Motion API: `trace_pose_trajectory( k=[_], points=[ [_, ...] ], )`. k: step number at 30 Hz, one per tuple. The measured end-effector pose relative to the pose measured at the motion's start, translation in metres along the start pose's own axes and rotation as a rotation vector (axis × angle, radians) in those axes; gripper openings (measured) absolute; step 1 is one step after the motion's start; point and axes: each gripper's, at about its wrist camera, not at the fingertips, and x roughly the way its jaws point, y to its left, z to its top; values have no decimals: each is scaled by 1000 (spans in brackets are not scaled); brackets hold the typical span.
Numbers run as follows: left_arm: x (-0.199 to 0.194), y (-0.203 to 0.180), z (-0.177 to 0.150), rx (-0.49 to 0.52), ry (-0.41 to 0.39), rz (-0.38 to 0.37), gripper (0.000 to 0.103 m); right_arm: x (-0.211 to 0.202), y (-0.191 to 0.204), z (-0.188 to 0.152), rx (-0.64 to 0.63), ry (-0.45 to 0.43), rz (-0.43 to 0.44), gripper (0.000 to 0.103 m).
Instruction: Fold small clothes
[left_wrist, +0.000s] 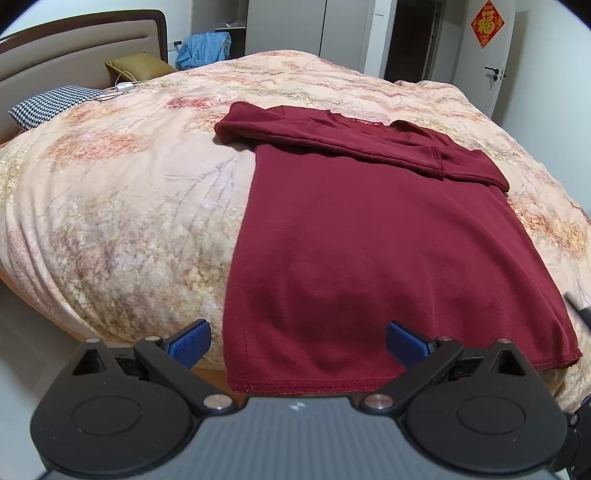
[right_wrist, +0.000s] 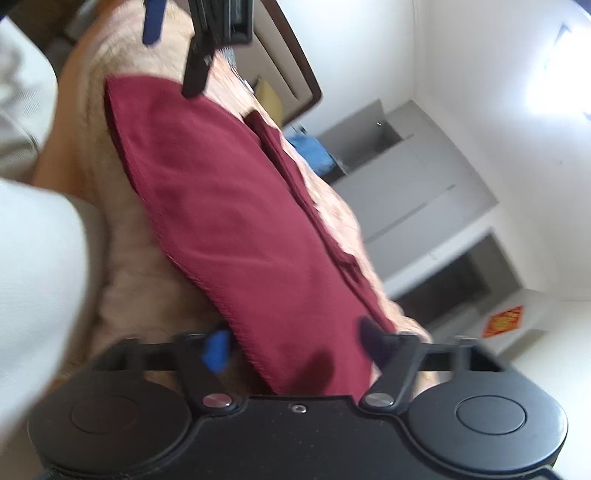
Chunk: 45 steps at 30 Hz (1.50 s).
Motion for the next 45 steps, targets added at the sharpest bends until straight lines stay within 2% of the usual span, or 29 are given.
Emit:
trace_pose_trajectory(
  k=[1,2,3,4,7,12,17,24,28,32,35,39,41,43,44,45],
  points=[
    [-1,0,0,3,-1,6,103,-1,-3,1,22,-6,31,27],
    [-1,0,1,6,-3,13,103,-1,-6,1,44,-12,57,23],
    [-1,1,1,9,-4,20,103,-1,-10,2,66,-18,81,14],
    [-1,1,1,10,-4,24,103,-3,-14,4,88,-25,105,9],
    [-1,2,1,8,-3,28,103,-5,-29,12,164,-37,146,7],
    [-3,3,0,11,-27,20,103,3,-61,25,349,-22,216,6],
    [-25,9,-13,9,-229,-22,103,24,-91,27,524,16,286,7],
    [-33,-9,-51,233,-388,-86,103,65,-118,25,747,60,346,8],
    [-13,-37,-60,352,-365,-78,103,84,-123,26,762,64,356,8],
    [18,-60,-59,444,-325,6,103,96,-131,26,790,71,366,8],
    [38,-69,-57,476,-285,72,103,104,-136,26,805,73,369,8],
    [46,-69,-52,488,-287,140,103,112,-140,23,827,87,374,13],
    [42,-64,-52,505,-310,156,97,112,-141,21,834,87,374,16],
    [35,-58,-53,525,-334,178,78,108,-141,20,818,86,365,20],
    [31,-55,-55,535,-347,194,73,106,-139,19,803,86,362,21],
    [28,-52,-56,542,-359,195,63,104,-138,19,788,84,361,21]
  ],
)
